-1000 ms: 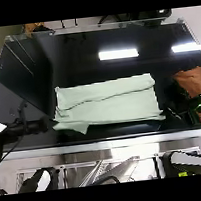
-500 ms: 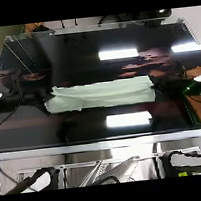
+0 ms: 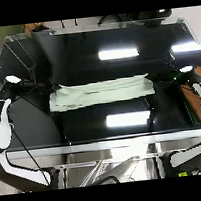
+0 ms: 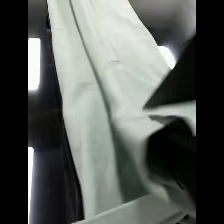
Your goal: Fold the shirts.
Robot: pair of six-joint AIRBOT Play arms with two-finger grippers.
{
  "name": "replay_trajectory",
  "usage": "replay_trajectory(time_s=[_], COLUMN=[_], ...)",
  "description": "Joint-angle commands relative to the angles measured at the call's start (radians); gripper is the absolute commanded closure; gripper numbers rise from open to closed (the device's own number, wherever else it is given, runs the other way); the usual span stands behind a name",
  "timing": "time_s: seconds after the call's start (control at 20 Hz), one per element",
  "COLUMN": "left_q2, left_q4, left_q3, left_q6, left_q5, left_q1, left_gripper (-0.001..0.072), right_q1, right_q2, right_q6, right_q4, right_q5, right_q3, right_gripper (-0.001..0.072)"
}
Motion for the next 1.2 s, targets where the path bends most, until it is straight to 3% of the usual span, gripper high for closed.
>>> replay_trajectory(time_s=[0.0, 0.1, 0.25, 0.6, 0.65, 0.75, 0.8, 0.85, 0.9, 1.15], left_q2=[-0.091, -0.084, -0.050, -0.031, -0.031, -0.031, -0.031, -0.031, -0.031, -0.084], left_q4=[-0.003, -0.002, -0.002, -0.012, -0.011, -0.011, -0.011, -0.011, -0.011, -0.011], left_q3=[0.094, 0.146, 0.200, 0.229, 0.229, 0.229, 0.229, 0.229, 0.229, 0.229], left_q6=[-0.011, -0.023, -0.039, -0.082, -0.082, -0.096, -0.106, -0.108, -0.106, -0.148], left_q5=[-0.051, -0.065, -0.082, -0.134, -0.137, -0.136, -0.134, -0.132, -0.130, -0.043], left_q1=[-0.005, 0.000, 0.008, 0.003, -0.005, -0.026, -0.045, -0.070, -0.095, -0.307], left_gripper=[0.0003, 0.0002, 0.0002, 0.0003, 0.0003, 0.0005, 0.0166, 0.0468, 0.0691, 0.0696], right_q1=[-0.012, -0.031, -0.047, -0.018, -0.014, -0.002, 0.000, 0.002, 0.002, -0.016], right_q2=[-0.007, -0.001, -0.020, -0.135, -0.142, -0.143, -0.141, -0.135, -0.119, 0.005], right_q6=[-0.013, 0.035, 0.109, 0.116, 0.098, 0.052, 0.031, 0.031, 0.032, 0.097], right_q4=[-0.077, -0.145, -0.215, -0.131, -0.103, -0.064, -0.051, -0.052, -0.052, -0.052], right_q5=[0.012, 0.034, 0.069, 0.189, 0.192, 0.191, 0.193, 0.203, 0.223, 0.428], right_q3=[0.043, 0.064, 0.067, 0.067, 0.068, 0.069, 0.077, 0.093, 0.115, 0.276], right_gripper=[0.0383, 0.0195, 0.0181, 0.0194, 0.0280, 0.0641, 0.0693, 0.0694, 0.0694, 0.0695])
